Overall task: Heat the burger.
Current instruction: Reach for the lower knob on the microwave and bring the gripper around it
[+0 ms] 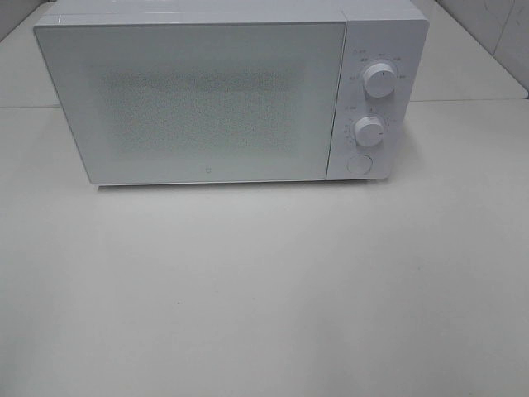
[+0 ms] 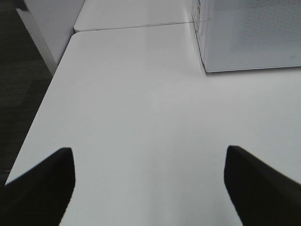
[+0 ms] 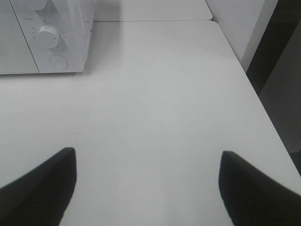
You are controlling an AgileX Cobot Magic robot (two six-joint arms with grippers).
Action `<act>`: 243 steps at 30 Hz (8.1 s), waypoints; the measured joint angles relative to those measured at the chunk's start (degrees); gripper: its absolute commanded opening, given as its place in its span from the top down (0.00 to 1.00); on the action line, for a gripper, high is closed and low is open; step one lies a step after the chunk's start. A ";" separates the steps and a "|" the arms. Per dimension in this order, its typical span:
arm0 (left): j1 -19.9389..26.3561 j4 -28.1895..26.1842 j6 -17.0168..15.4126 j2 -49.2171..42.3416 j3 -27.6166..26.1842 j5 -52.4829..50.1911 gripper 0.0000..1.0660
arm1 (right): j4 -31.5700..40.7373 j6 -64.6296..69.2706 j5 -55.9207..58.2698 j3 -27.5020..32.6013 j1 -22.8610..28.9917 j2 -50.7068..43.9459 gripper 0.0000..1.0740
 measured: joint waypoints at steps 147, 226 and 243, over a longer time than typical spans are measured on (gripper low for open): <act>0.00 0.00 0.00 0.00 0.00 0.00 0.25 | 52.20 -25.15 -127.31 -3.15 31.28 109.09 0.29; 0.00 0.00 0.00 0.00 0.00 0.00 0.25 | 53.80 -22.52 -127.37 -14.90 29.91 118.95 0.95; 0.00 0.00 0.00 0.00 0.00 0.00 0.25 | 52.77 -2.64 -127.60 -14.61 29.79 118.95 0.93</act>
